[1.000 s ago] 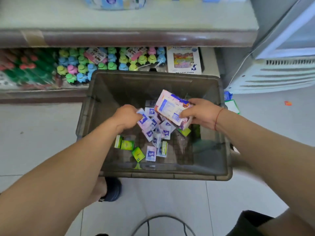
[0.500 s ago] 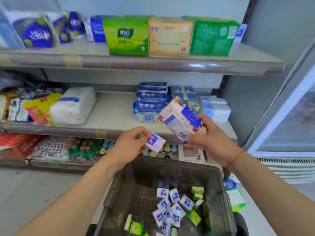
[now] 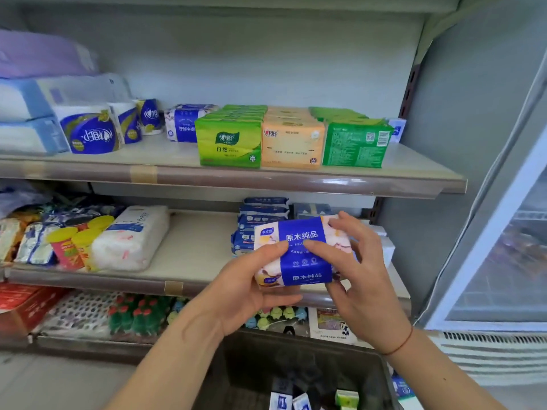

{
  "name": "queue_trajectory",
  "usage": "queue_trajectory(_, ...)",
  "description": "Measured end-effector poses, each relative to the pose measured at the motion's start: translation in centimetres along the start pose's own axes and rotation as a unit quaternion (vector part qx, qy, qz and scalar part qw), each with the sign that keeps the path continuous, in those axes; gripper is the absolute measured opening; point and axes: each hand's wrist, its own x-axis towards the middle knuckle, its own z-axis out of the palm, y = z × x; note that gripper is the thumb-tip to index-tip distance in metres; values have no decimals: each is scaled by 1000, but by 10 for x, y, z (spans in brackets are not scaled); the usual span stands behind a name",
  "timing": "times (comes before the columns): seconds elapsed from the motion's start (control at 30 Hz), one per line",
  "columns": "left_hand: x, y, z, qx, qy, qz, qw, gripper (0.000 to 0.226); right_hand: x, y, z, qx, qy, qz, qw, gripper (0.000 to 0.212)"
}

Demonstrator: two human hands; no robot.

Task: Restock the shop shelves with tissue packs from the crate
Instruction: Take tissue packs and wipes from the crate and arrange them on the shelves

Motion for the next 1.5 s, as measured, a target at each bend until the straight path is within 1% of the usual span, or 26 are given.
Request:
queue_trajectory(0.03,-1,1,0,-2,4,8,1000,59,0,-2,1,28,14,11,999,76)
queue_trajectory(0.07,0,3,0,0,12,18,1000,58,1,-5,1,56,42,38,997,86)
queue_trajectory(0.1,0,5,0,6,18,29,999,57,3,-6,1,86,74,87,990,94)
queue_trajectory(0.13,1,6,0,12,25,39,999,56,5,-9,0,131,93,154,975,98)
queue_trajectory(0.17,1,8,1,20,33,49,998,56,8,-10,-1,196,83,231,949,95)
queue_trajectory(0.2,0,8,1,27,39,58,997,56,10,-10,-2,280,47,293,913,86)
queue_trajectory(0.23,-1,9,2,33,46,67,996,58,11,-8,-2,369,4,335,867,76)
queue_trajectory(0.27,-1,9,3,39,53,73,995,60,10,-8,-2,450,-27,365,814,74)
queue_trajectory(0.3,-2,9,3,45,61,78,994,62,9,-7,-3,514,-41,383,766,81)
queue_trajectory(0.33,-3,9,3,51,65,79,993,64,7,-7,-2,553,-39,392,734,89)
queue_trajectory(0.37,-4,9,4,59,61,77,993,64,6,-8,0,572,-28,393,719,95)
queue_trajectory(0.4,-6,9,4,66,52,73,994,65,5,-10,1,579,-16,393,715,98)
queue_trajectory(0.47,-9,9,6,81,29,62,994,61,4,-15,-1,568,-5,394,723,98)
queue_trajectory(0.5,-11,9,7,83,21,59,995,56,4,-16,-4,549,-1,397,735,92)
queue_trajectory(0.6,-14,12,1,46,21,74,996,46,7,-13,-15,494,11,413,765,49)
queue_trajectory(0.63,-15,14,-4,19,32,91,995,46,8,-12,-20,480,19,413,774,42)
queue_trajectory(0.67,-16,18,-9,-8,44,110,993,43,8,-10,-25,466,27,410,783,43)
queue_trajectory(0.73,-18,25,-17,-42,64,146,986,30,10,-9,-35,436,43,399,806,45)
queue_trajectory(0.8,-22,30,-20,-55,83,169,981,25,11,-10,-44,420,60,387,819,40)
queue_trajectory(0.93,-25,37,-24,-42,109,193,974,29,17,-14,-53,435,91,375,814,34)
queue_trajectory(1.0,-26,42,-24,-23,126,200,971,28,20,-17,-56,432,96,372,816,32)
queue_trajectory(1.1,-30,53,-30,27,133,217,967,20,27,-20,-60,423,92,362,826,34)
queue_trajectory(1.2,-39,73,-44,93,128,221,962,35,37,-29,-65,419,85,349,834,38)
queue_trajectory(1.27,-44,88,-54,136,124,220,958,40,46,-35,-68,409,82,347,840,42)
queue_trajectory(1.37,-51,113,-70,193,131,224,946,36,62,-43,-71,400,80,349,844,43)
queue_trajectory(1.5,-50,168,-99,219,171,254,926,27,92,-53,-68,402,90,346,843,43)
